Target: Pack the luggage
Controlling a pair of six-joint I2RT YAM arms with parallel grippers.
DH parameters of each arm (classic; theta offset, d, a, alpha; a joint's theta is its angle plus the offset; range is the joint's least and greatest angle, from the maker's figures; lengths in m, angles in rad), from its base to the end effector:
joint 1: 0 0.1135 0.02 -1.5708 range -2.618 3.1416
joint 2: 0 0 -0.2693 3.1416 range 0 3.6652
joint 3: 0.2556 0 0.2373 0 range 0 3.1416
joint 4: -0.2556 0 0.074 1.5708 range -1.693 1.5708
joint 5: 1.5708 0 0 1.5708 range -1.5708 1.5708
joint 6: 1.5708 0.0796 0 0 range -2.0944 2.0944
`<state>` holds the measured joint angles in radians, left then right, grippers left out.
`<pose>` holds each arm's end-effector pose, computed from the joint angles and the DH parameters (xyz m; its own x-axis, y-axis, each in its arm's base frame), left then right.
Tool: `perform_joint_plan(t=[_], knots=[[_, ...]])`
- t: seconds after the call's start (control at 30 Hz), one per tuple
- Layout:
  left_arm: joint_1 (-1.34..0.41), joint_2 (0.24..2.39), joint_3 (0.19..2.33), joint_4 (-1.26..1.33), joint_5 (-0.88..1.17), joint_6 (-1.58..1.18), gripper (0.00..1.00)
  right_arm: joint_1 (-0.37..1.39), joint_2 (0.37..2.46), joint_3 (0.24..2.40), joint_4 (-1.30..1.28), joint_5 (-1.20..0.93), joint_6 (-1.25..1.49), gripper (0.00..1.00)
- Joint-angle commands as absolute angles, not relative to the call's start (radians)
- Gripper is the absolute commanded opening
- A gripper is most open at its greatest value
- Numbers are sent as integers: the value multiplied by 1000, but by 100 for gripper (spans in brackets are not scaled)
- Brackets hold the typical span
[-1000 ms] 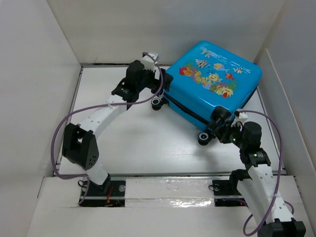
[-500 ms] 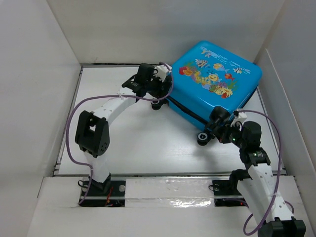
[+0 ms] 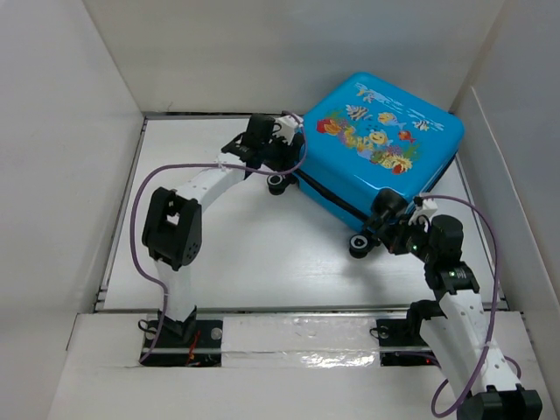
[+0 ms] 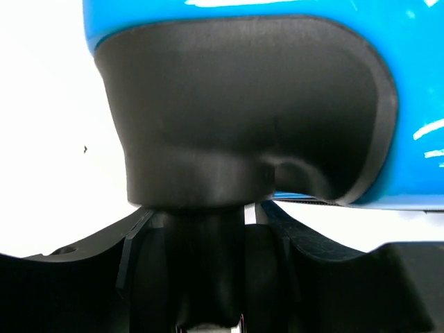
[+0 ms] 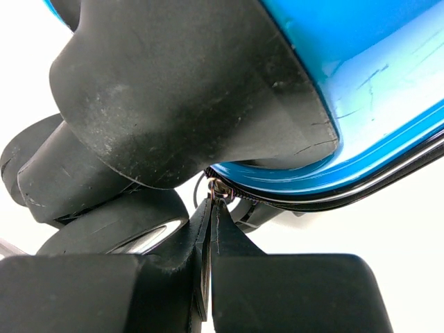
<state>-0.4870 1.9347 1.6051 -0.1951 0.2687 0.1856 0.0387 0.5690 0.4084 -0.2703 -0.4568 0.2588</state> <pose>0.4169 -0.2447 0.2721 -0.3144 0.3678 -0.8752 0.7247 0.6884 0.0290 0.1600 0.0413 0.2204 -0.5148 0.2099 -0.8312 -0.3139 0.8561 0.4106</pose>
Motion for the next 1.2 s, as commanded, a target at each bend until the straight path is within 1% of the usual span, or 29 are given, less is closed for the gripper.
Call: perform_joint_plan(t=[0.0, 0.03, 0.07, 0.1, 0.13, 0.17, 0.2, 0.23, 0.27, 0.3, 0.37, 0.43, 0.47, 0.53, 0.6, 0.63, 0.67, 0.7, 0.73, 0.77, 0.8, 0.83, 0.9, 0.93, 0.97, 1.07, 1.1, 1.17], knots=[[-459, 1810, 1495, 36, 196, 111, 0, 41, 534, 446, -69, -558, 296, 0], [-440, 1789, 1452, 69, 186, 65, 0, 41, 541, 445, -40, -549, 305, 0], [-431, 1742, 1398, 162, 181, 34, 0, 41, 552, 442, -20, -548, 314, 0], [-419, 1717, 1268, 220, 179, 6, 0, 41, 566, 445, -11, -552, 325, 0], [-408, 1659, 1199, 339, 166, -79, 0, 41, 610, 457, 45, -563, 328, 0], [-397, 1626, 1122, 392, 141, -115, 0, 41, 638, 466, 66, -571, 330, 0], [-397, 1597, 985, 440, 111, -147, 0, 41, 667, 478, 89, -581, 318, 0], [-397, 1562, 921, 484, 68, -187, 0, 41, 695, 492, 98, -594, 314, 0], [-397, 1498, 857, 583, 64, -268, 0, 41, 750, 508, 116, -595, 314, 0], [-397, 1471, 756, 618, 63, -305, 0, 41, 779, 532, 173, -594, 331, 0], [-428, 1384, 674, 673, 22, -354, 0, 41, 842, 567, 227, -588, 357, 0], [-483, 1321, 579, 667, -30, -359, 0, 61, 945, 659, 256, -591, 364, 0], [-503, 1246, 543, 666, -31, -364, 0, 72, 974, 682, 273, -577, 364, 0], [-578, 1171, 459, 652, -32, -391, 0, 97, 1025, 695, 328, -514, 377, 0], [-620, 1096, 421, 634, -6, -429, 0, 187, 1017, 638, 385, -461, 400, 0], [-659, 1079, 416, 634, 30, -469, 0, 237, 1002, 600, 443, -374, 403, 0], [-675, 1062, 420, 627, 38, -485, 0, 362, 997, 509, 475, -315, 417, 0], [-689, 1057, 439, 626, 44, -498, 0, 433, 994, 453, 518, -239, 460, 0], [-689, 1055, 448, 641, 84, -538, 0, 505, 1002, 396, 632, -63, 486, 0], [-689, 1063, 465, 669, 112, -557, 0, 576, 1009, 294, 688, 42, 518, 0], [-689, 1071, 510, 676, 133, -574, 0, 704, 1025, 254, 737, 151, 547, 0], [-689, 1080, 532, 687, 177, -593, 0, 759, 1047, 224, 834, 330, 586, 0], [-689, 1110, 601, 721, 221, -644, 0, 863, 1153, 201, 917, 481, 594, 0], [-689, 1121, 623, 732, 256, -658, 0, 873, 1192, 213, 934, 539, 580, 0], [-689, 1144, 646, 733, 268, -673, 0, 873, 1272, 231, 943, 549, 569, 0], [-689, 1189, 722, 738, 316, -678, 0, 884, 1354, 300, 1017, 491, 509, 0], [-689, 1195, 751, 739, 327, -689, 0, 893, 1373, 322, 1012, 462, 500, 0], [-689, 1216, 781, 738, 368, -690, 0, 932, 1385, 421, 924, 393, 462, 0]])
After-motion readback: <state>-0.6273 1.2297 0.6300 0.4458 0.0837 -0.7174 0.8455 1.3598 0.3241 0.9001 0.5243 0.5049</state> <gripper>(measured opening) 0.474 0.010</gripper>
